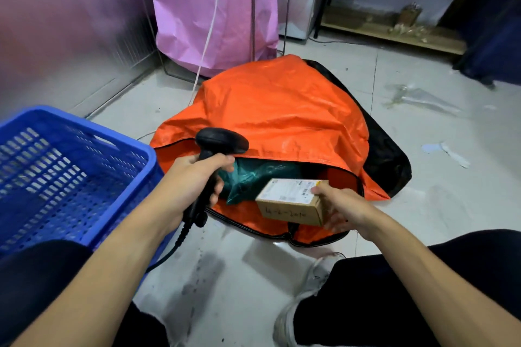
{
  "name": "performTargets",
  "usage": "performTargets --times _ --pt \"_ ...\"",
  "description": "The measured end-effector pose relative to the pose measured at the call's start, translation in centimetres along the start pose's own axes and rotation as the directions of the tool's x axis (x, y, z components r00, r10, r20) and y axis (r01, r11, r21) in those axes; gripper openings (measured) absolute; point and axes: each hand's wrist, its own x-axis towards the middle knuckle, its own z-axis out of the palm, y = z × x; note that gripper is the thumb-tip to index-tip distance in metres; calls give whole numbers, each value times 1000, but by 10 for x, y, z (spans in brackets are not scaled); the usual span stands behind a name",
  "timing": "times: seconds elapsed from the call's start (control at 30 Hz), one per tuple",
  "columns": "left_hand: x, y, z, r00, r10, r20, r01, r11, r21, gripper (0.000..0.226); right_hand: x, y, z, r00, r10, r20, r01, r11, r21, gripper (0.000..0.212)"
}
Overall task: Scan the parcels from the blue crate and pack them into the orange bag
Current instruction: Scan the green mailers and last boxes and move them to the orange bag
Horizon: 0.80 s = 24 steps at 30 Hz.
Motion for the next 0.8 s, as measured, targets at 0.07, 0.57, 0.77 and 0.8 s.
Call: performTargets --times 0.07,0.57,0.77,0.8 --pt "3 0 0 1000 -7 1 7 1000 9 36 5 0 -3 994 1 -106 -6 999 -40 47" --pt "8 5 -10 1000 5 10 -4 1000 -13 38 37 -57 5 966 -175 -190 238 889 390 45" --pt "9 9 -14 1000 16 14 -16 1000 -24 36 65 -79 38 968 -133 -214 210 894 395 43" --pt "10 9 -18 1000 18 9 -18 1000 -25 36 68 -78 44 977 -104 -186 167 917 363 38"
